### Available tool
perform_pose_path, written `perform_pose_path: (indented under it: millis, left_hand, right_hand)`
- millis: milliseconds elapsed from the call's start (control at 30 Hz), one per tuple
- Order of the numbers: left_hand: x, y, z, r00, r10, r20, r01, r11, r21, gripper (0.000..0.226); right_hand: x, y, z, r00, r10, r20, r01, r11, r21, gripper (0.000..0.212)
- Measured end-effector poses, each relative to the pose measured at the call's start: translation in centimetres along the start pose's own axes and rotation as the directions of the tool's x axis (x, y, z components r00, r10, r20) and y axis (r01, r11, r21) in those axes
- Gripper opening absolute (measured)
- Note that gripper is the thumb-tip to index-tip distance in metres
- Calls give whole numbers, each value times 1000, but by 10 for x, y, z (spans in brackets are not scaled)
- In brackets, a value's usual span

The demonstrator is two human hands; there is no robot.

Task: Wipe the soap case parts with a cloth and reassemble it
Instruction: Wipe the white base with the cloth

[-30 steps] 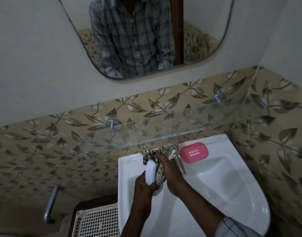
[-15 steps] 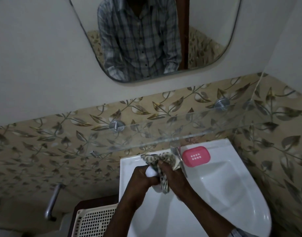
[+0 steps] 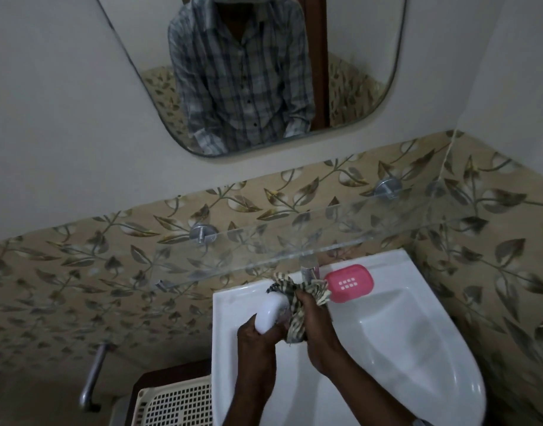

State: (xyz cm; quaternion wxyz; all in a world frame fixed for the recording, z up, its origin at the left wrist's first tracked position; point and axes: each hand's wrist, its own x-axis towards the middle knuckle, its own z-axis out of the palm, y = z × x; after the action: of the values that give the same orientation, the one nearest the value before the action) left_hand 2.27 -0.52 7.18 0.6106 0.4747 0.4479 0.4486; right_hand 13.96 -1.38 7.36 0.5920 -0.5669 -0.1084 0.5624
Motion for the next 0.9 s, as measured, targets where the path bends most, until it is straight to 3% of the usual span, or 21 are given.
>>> perform_pose_path:
  millis: [133,233,300,400,467,600,700,800,900]
  left_hand:
    - [-13,-7,8,1000,10,-28,-12,999,-53,46]
    - [-15,5,4,996,-61,67,66,995,-78,60]
    - [-11,22,-6,974,-156,166,174,980,-99,66]
    - [-2,36,-17,915,-301,271,303,952,35,45]
    - [1,37,-14,922,-272,275,270,962,46,38]
    - [-7,24,4,963,-234,133,257,945,-201,56]
    - [-5,20,10,946,-309,96,322,878,-355,58]
    - [0,13,8,934,-344,99,354,851,-388,58]
    - [-2,14,8,924,-361,124,380,845,-376,57]
  right_hand:
    - [4,-2,13,993,110,-43,-102,982,160,28]
    - [6,-3,9,989,124,-77,-110,980,166,30]
    - [6,-10,6,995,6,-97,1,998,69,28]
    - [3,-25,7,984,-176,15,176,966,-191,30]
    - [0,-31,10,974,-220,60,228,938,-260,32]
    - [-8,-11,11,993,-100,-61,101,995,16,30]
    - [-27,33,18,999,-3,34,6,995,-99,25]
    - [-24,41,23,997,-60,38,66,981,-180,49]
    - [-3,16,18,999,-24,40,32,977,-213,27]
